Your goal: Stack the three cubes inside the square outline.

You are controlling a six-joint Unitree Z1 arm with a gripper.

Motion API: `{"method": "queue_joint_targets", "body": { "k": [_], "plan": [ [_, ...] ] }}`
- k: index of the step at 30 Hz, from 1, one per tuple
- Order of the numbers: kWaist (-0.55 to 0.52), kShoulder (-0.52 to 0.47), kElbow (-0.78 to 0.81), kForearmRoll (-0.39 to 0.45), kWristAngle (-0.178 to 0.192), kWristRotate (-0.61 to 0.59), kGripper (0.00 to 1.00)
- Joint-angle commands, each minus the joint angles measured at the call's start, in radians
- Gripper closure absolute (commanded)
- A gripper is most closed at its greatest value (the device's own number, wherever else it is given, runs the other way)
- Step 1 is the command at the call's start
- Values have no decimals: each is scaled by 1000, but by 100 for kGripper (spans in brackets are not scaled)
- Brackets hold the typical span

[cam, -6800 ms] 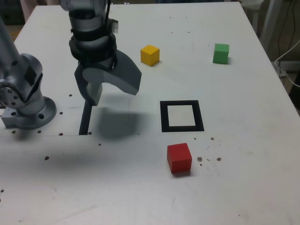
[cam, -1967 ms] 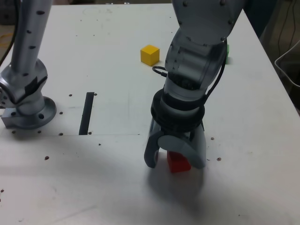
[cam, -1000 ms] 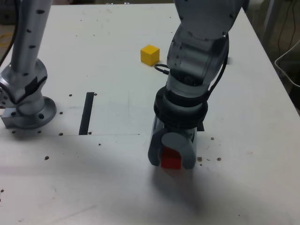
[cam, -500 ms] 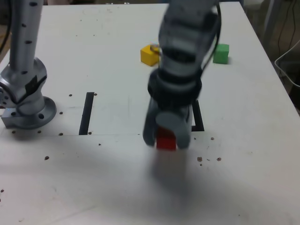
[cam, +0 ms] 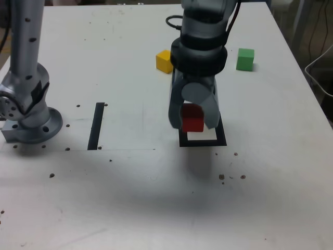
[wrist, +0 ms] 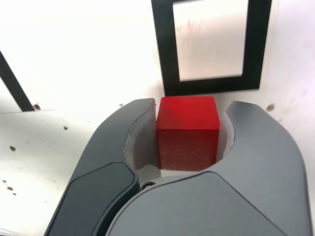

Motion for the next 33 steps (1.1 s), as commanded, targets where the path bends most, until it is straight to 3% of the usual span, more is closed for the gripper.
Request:
{"method": "queue_joint_targets", "body": {
  "k": [1, 11, 20, 33],
  "plan": [
    [16, 12, -3, -4, 4, 9, 83],
    [68, 40, 22, -31, 4, 38, 83],
    [94, 85, 27, -51, -22, 65, 83],
    [116, 124, 22, -110, -19, 88, 83]
  ]
}}
